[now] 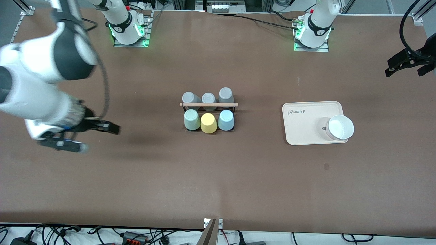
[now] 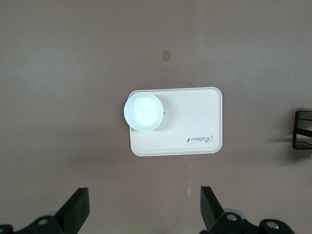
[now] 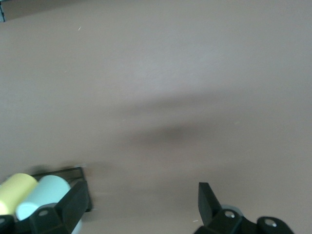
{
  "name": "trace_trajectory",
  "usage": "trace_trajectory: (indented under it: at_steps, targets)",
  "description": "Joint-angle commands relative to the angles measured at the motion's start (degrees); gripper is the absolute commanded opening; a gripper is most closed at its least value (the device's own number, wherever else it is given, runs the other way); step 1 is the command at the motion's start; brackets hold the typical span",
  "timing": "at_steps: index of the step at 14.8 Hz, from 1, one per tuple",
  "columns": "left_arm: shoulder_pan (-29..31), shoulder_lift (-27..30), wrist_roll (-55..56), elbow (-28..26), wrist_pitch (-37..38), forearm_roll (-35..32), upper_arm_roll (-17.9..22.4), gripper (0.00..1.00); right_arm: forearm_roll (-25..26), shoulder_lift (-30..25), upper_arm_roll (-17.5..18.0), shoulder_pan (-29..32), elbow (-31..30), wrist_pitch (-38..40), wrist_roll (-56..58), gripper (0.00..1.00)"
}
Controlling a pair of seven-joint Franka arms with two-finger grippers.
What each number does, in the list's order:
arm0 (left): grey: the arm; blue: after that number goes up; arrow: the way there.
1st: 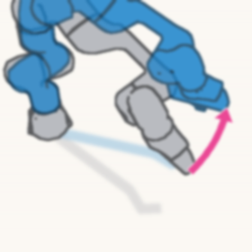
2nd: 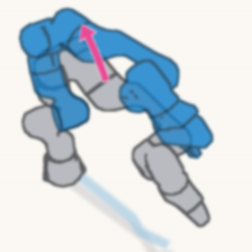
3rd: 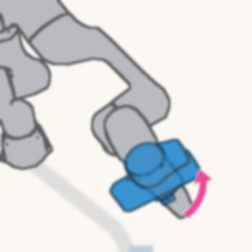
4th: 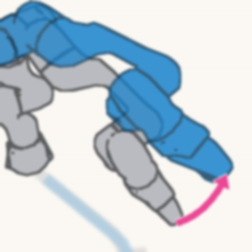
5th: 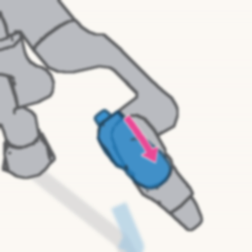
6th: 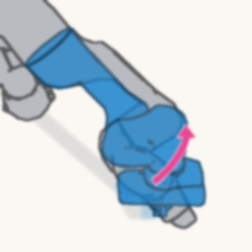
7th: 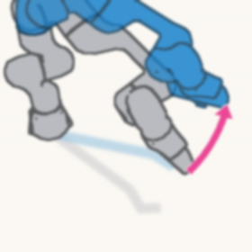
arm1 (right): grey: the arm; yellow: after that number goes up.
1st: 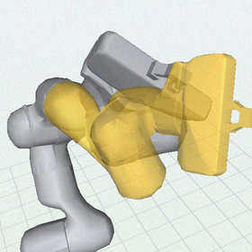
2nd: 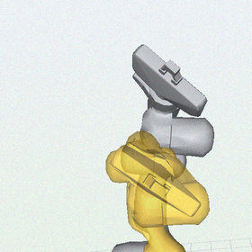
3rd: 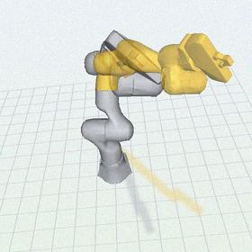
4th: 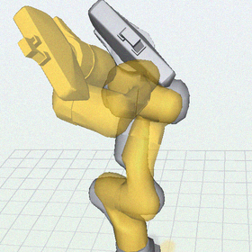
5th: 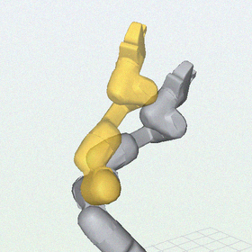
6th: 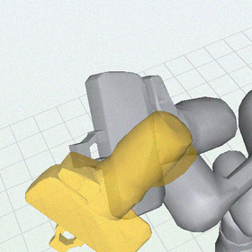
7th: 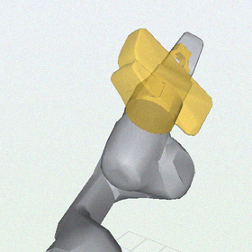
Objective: Hang scattered cups on rack with three cups
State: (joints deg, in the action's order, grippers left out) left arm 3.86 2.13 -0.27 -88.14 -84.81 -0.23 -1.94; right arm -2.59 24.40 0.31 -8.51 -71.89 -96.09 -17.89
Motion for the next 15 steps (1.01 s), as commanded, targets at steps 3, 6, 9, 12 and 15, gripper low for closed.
trace_trajectory:
  at_steps: [3, 6, 9, 12, 15]
  targets:
    - [0.2, 0.0, 0.1, 0.8, 0.9, 0.0, -0.1, 1.0, 3.3, -5.5, 0.3, 6.2, -0.4, 2.5, 13.5, 1.0]
    - [0.2, 0.0, 0.1, 0.8, 0.9, 0.0, -0.1, 1.0, 2.7, -6.3, -3.5, 6.8, -0.3, 3.9, 18.4, 1.0]
    - [0.2, 0.0, 0.1, 0.8, 0.9, 0.0, -0.1, 1.0, 2.6, -7.7, -4.5, 6.8, -0.8, 4.5, 22.4, 1.0]
    - [0.2, 0.0, 0.1, 0.8, 0.9, 0.0, -0.1, 1.0, 2.7, -10.0, -4.4, 6.8, -5.2, 2.4, 22.0, 1.0]
    - [0.2, 0.0, 0.1, 0.8, 0.9, 0.0, -0.1, 1.0, 3.3, -17.1, -4.3, 6.3, -16.6, -4.3, 21.9, 1.0]
